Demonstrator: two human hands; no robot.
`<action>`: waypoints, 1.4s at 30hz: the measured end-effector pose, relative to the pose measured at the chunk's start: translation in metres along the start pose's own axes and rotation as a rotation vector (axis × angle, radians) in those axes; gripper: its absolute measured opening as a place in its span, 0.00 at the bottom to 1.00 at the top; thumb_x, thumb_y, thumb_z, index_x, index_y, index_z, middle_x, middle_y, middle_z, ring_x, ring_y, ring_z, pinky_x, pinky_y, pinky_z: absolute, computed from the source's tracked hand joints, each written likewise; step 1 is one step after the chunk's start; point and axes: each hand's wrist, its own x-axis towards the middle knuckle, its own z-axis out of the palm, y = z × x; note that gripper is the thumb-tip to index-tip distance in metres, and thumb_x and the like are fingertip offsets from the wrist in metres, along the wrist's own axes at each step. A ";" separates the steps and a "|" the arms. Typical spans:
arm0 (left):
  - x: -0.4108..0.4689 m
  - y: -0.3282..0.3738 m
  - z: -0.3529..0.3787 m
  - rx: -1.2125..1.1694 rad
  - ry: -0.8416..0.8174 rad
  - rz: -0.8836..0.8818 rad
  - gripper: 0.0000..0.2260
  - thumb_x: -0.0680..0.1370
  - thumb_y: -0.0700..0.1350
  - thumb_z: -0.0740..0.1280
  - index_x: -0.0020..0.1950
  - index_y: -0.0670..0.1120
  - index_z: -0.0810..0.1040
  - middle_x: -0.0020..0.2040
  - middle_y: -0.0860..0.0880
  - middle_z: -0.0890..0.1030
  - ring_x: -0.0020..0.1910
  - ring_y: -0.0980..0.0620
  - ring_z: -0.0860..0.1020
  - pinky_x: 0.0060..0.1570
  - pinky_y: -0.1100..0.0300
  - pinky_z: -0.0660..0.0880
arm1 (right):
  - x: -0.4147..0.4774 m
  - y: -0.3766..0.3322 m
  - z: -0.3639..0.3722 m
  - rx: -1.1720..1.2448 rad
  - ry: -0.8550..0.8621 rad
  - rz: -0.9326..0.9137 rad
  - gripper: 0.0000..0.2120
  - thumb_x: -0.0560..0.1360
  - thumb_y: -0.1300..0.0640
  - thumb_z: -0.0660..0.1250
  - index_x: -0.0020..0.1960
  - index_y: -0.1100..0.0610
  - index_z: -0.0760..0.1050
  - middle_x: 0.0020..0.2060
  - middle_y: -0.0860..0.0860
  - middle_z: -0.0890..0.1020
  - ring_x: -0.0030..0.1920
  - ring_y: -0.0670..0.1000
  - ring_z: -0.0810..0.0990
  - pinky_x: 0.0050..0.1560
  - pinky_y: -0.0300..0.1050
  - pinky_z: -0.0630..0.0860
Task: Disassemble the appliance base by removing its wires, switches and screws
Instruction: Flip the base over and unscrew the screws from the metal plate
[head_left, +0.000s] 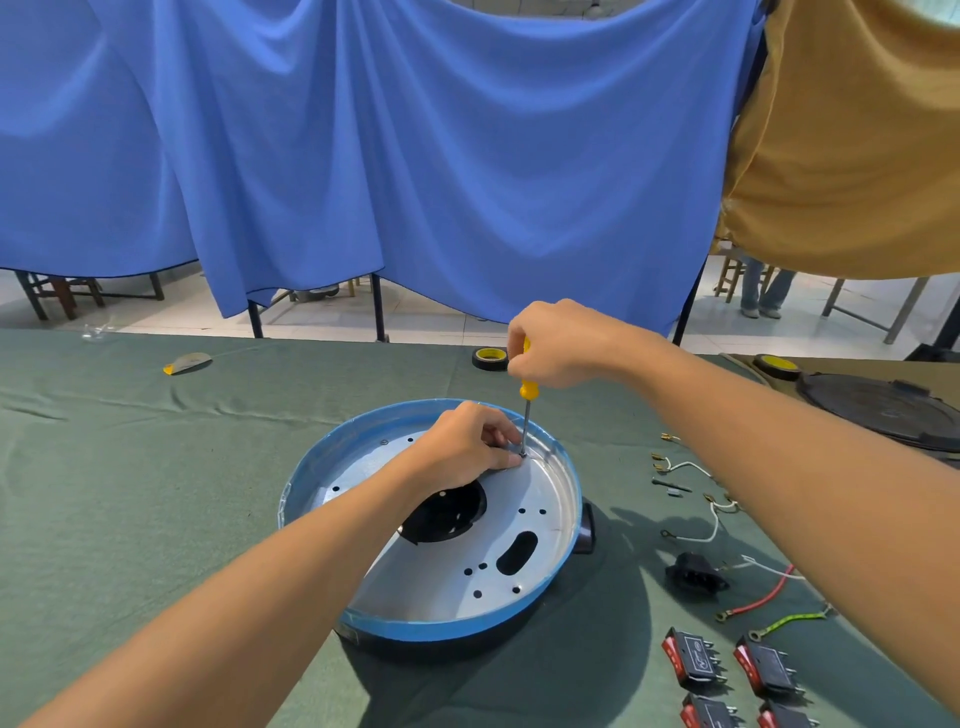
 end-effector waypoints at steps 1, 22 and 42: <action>0.000 0.000 0.000 0.003 0.001 0.000 0.06 0.75 0.45 0.72 0.51 0.50 0.81 0.43 0.53 0.79 0.40 0.57 0.75 0.37 0.70 0.67 | -0.001 0.000 -0.002 0.007 -0.018 0.003 0.16 0.74 0.48 0.65 0.50 0.61 0.79 0.46 0.59 0.82 0.46 0.58 0.80 0.42 0.52 0.78; 0.002 0.005 -0.006 0.015 -0.031 0.024 0.05 0.73 0.44 0.74 0.48 0.52 0.84 0.40 0.51 0.79 0.39 0.55 0.75 0.41 0.64 0.70 | -0.007 0.007 0.001 -0.009 0.037 0.070 0.20 0.75 0.40 0.64 0.38 0.57 0.73 0.36 0.54 0.77 0.37 0.55 0.73 0.35 0.44 0.67; 0.006 0.023 0.006 0.304 0.084 -0.024 0.04 0.73 0.51 0.70 0.44 0.52 0.82 0.43 0.54 0.81 0.44 0.53 0.78 0.43 0.58 0.76 | -0.068 0.041 -0.016 0.404 0.339 -0.047 0.03 0.73 0.51 0.73 0.44 0.49 0.80 0.35 0.44 0.77 0.35 0.43 0.74 0.33 0.38 0.66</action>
